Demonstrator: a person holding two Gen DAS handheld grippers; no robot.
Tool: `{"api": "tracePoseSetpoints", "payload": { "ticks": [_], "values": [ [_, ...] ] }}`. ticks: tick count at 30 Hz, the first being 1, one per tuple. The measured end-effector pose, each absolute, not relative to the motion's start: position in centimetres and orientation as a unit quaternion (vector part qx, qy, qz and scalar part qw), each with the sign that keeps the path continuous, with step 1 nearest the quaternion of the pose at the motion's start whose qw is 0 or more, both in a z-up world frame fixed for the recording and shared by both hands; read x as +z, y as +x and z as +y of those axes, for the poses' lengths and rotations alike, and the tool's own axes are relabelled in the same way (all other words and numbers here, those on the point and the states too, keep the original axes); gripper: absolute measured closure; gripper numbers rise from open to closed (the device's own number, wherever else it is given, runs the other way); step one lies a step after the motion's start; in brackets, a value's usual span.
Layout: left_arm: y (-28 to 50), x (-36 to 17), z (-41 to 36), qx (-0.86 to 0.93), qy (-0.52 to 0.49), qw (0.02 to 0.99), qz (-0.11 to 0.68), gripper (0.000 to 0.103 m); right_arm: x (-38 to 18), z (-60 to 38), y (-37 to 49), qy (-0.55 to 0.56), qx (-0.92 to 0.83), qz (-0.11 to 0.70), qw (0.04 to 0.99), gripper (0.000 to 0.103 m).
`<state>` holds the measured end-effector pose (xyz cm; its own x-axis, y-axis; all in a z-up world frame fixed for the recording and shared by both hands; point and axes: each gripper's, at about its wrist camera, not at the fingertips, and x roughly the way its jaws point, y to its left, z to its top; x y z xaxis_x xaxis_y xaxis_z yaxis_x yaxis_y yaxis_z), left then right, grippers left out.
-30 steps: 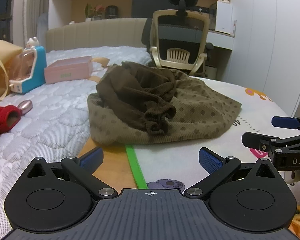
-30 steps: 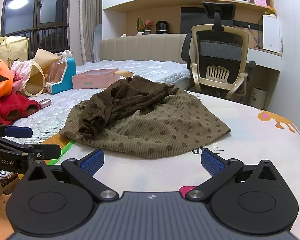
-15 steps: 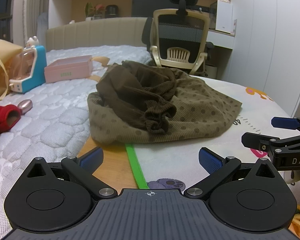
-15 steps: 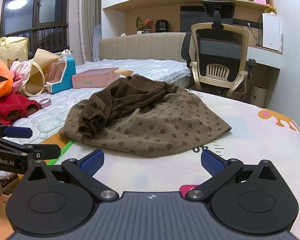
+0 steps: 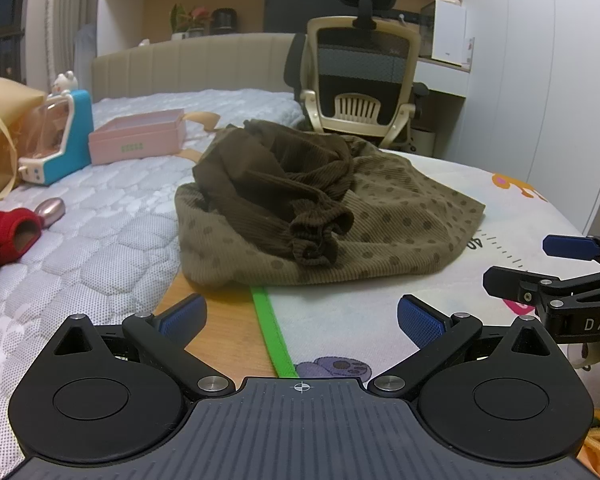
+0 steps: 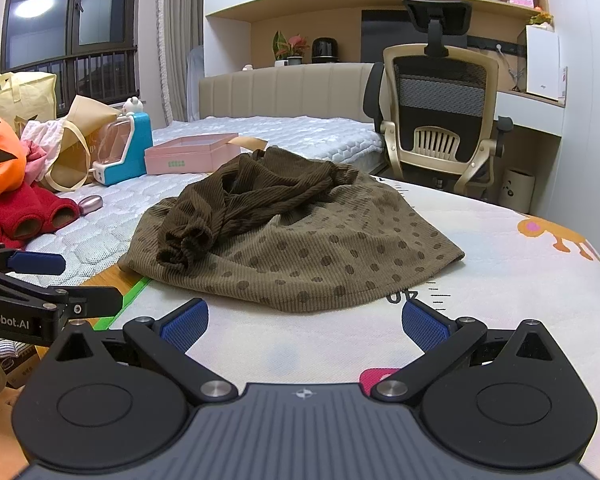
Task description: Fold clothes
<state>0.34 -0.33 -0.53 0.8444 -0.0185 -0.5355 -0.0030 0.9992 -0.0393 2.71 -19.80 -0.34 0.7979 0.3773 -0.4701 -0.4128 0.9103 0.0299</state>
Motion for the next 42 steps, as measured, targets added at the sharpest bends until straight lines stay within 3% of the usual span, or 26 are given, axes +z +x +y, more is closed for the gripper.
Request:
{"api": "tracePoseSetpoints", "payload": {
  "ticks": [26,34,42],
  "values": [
    [1.6,-0.7,0.2,-0.01,-0.023,0.955,0.294,0.0,-0.4,-19.2,3.1,-0.049,0.215,0.248,0.943,0.0],
    [5.1,0.1,2.0,-0.042,-0.049,0.947,0.316,0.0,0.0,-18.6,10.0,0.007,0.248,0.328,0.912,0.0],
    [12.3,2.3,5.9,-0.063,-0.053,0.955,0.286,0.0,-2.6,-18.2,15.7,0.038,0.235,0.373,0.897,0.0]
  ]
}}
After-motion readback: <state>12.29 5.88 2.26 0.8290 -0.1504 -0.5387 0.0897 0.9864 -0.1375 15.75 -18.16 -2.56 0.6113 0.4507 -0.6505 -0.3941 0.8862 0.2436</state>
